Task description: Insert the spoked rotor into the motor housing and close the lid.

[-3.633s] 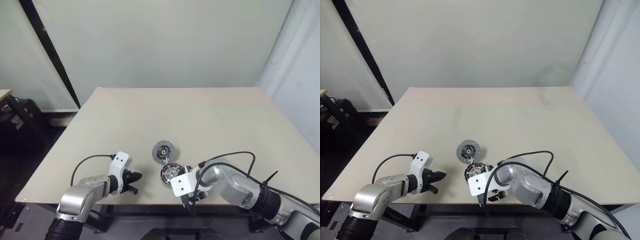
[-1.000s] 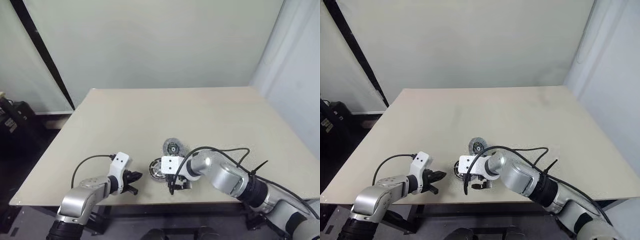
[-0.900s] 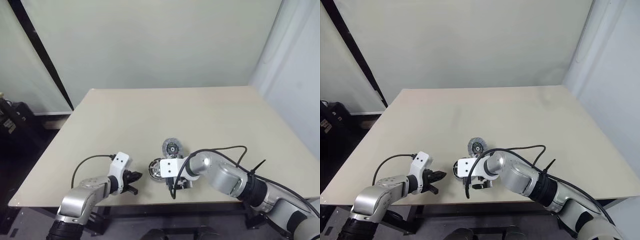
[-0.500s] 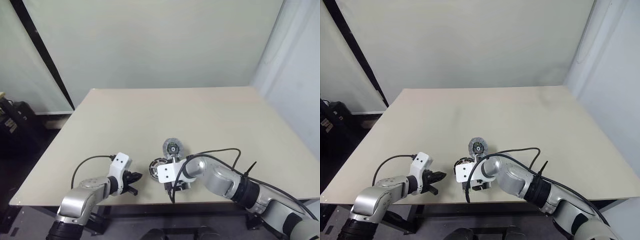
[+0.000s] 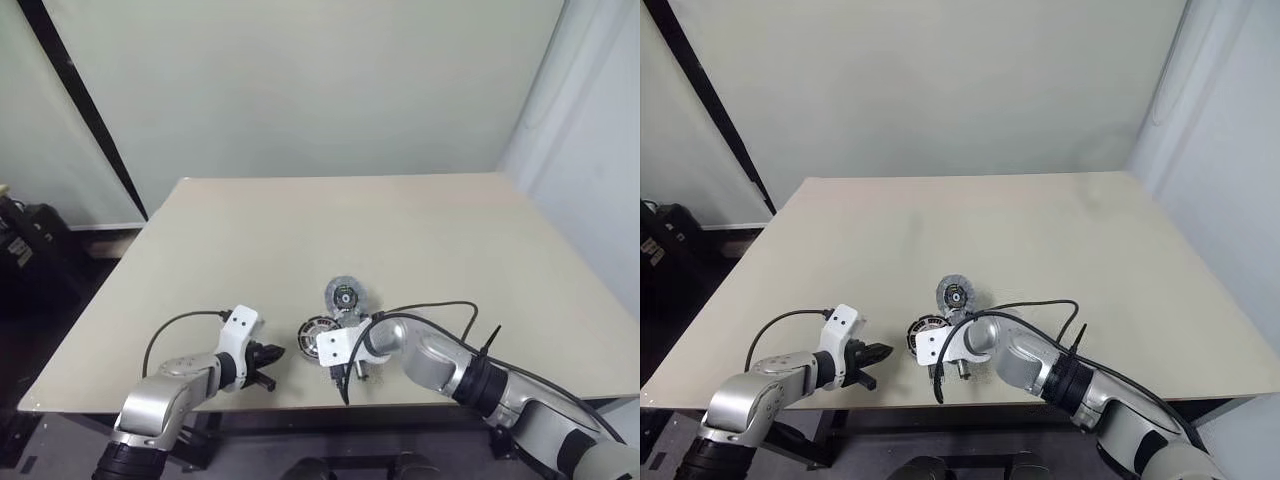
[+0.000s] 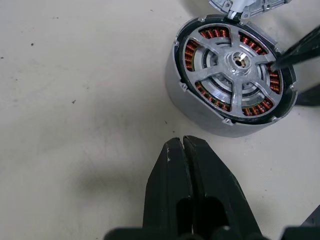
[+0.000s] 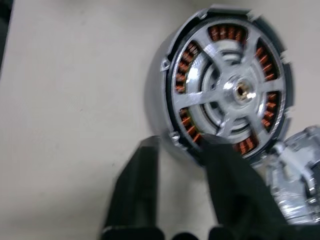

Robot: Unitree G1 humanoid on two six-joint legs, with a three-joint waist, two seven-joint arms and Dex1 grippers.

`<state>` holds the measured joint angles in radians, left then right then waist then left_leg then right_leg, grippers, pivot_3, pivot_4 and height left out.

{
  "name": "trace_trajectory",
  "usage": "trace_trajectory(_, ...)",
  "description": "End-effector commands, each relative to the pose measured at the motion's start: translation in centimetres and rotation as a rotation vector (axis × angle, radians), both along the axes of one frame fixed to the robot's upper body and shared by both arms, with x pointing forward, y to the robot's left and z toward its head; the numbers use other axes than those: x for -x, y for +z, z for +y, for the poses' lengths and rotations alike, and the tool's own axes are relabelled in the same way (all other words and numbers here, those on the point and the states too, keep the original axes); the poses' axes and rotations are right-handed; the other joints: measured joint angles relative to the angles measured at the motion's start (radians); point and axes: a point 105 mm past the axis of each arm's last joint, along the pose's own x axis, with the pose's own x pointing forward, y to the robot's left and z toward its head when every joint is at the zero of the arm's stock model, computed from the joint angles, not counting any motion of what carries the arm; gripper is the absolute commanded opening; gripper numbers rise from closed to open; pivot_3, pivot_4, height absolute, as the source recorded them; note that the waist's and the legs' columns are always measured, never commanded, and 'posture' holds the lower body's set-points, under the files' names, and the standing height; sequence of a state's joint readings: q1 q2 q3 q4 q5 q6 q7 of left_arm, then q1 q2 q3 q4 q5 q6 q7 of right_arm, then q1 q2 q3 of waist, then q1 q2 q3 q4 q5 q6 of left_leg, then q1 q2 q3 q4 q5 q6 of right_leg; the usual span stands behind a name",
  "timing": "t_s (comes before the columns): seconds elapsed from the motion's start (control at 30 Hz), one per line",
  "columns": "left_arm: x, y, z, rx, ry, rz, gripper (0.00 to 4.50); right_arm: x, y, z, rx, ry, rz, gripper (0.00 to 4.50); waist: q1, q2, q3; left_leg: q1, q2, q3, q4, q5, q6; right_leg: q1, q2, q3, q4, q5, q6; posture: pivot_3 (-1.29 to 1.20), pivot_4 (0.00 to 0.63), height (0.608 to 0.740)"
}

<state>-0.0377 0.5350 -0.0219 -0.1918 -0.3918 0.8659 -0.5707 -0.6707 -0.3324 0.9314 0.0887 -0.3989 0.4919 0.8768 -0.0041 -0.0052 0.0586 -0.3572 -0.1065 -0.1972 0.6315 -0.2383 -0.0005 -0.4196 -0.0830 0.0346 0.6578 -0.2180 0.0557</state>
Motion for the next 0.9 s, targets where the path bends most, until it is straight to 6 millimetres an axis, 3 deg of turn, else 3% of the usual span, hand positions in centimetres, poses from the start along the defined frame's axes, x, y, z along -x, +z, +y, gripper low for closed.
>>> trace_trajectory(0.03, -0.4, 1.2, -0.1, -0.001, -0.007, -0.059, 0.00, -0.4, 0.4, 0.0, -0.017, -0.017, -0.021, 0.20, 0.001, 0.000, 0.000, 0.000, 0.000, 0.000, 0.000, 0.000, 0.000, 0.000, 0.000, 0.000, 0.000, 0.000, 0.000, 0.00, 0.000, 0.740)
trace_trajectory(0.27, -0.4, 1.1, 0.0, 0.001, -0.002, -0.061, 0.00, -0.5, 1.0, 0.4, -0.053, -0.053, -0.022, 0.07, 0.003, 0.000, 0.000, 0.000, 0.000, 0.000, 0.001, 0.000, -0.001, 0.001, 0.000, 0.000, 0.000, 0.000, 0.000, 0.00, 0.000, 0.740)
trace_trajectory(0.67, -0.7, 0.8, -0.1, 0.002, -0.004, -0.061, 0.00, 3.2, 2.9, 0.7, -0.037, -0.068, 0.222, 0.01, 0.004, 0.000, 0.000, -0.001, 0.000, 0.000, 0.000, 0.000, -0.001, 0.000, 0.001, 0.000, 0.000, 0.001, -0.001, 0.00, 0.000, 0.740)
trace_trajectory(0.9, -0.7, 0.8, 0.0, 0.003, 0.002, -0.065, 0.00, 3.1, 3.4, 1.3, -0.063, -0.050, 0.185, 0.01, 0.004, 0.000, 0.000, -0.001, 0.001, 0.000, 0.001, 0.000, -0.001, -0.001, 0.001, -0.001, 0.000, 0.001, -0.001, 0.00, 0.000, 0.740)
